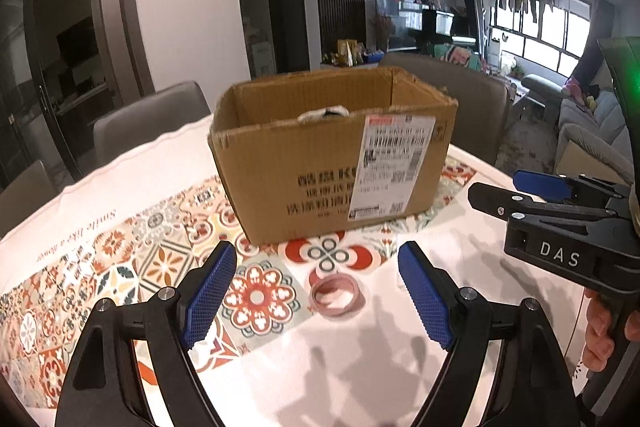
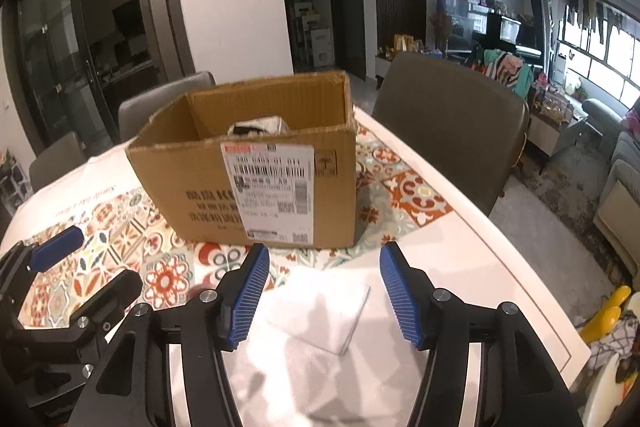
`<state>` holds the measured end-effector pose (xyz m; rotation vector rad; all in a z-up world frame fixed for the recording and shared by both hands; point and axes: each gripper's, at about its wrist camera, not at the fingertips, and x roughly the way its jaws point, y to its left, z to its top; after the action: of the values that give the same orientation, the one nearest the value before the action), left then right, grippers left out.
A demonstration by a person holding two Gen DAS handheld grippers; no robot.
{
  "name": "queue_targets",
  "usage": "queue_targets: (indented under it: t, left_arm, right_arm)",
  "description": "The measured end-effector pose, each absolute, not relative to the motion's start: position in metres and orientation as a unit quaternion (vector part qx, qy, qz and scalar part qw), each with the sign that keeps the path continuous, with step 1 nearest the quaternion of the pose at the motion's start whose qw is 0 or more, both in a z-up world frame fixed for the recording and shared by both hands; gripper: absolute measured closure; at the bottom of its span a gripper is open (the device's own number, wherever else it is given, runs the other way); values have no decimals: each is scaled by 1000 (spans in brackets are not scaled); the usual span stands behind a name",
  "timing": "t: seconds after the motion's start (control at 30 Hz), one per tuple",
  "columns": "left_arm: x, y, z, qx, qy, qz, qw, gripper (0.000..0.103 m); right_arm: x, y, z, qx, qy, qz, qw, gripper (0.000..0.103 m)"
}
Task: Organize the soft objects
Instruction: 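Move both tools back to the table toward the white cloth and hair ties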
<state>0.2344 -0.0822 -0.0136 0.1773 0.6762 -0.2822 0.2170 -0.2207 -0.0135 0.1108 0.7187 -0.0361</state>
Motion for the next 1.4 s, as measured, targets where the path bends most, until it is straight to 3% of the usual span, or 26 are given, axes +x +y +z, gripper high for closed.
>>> queue_targets:
  t: [0.6, 1.4]
  left_arm:
    - [249, -80, -71, 89, 409, -147, 896, 20]
    - [279, -89, -102, 93, 432, -176, 880, 20]
  right_arm:
    - [233, -216, -67, 32, 435, -2, 900, 44]
    - [272, -211, -114, 22, 505, 30, 862, 44]
